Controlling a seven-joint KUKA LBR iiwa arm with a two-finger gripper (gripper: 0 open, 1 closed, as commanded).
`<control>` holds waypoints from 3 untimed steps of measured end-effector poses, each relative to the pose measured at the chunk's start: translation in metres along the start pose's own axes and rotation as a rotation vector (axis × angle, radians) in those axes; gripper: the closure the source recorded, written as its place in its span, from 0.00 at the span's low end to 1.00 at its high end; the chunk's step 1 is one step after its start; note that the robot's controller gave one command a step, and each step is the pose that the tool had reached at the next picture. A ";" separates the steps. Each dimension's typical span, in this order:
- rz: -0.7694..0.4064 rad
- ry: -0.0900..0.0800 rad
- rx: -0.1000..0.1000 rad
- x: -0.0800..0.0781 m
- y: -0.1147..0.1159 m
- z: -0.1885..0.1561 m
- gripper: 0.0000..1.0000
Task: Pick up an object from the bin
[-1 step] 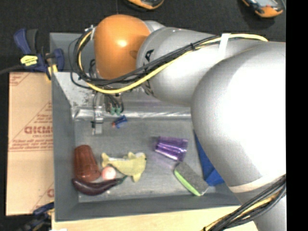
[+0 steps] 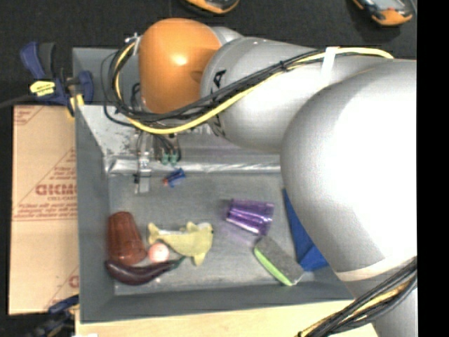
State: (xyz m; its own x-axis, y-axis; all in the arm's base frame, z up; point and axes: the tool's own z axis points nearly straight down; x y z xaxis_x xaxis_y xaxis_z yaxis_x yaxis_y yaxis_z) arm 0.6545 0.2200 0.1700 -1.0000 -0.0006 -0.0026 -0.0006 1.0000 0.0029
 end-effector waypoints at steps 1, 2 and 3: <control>-0.150 0.000 0.001 0.008 -0.060 0.076 0.00; -0.044 -0.005 -0.003 0.005 -0.125 0.043 0.00; -0.336 0.001 0.000 0.084 -0.120 0.062 0.00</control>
Offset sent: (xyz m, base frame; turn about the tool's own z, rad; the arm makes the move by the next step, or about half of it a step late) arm -0.0031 -0.1329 -0.0347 -0.0335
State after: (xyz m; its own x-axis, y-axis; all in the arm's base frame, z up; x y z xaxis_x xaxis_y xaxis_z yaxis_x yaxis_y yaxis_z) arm 0.5705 0.0999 0.1079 -0.9440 -0.3298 -0.0024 -0.3298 0.9440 0.0023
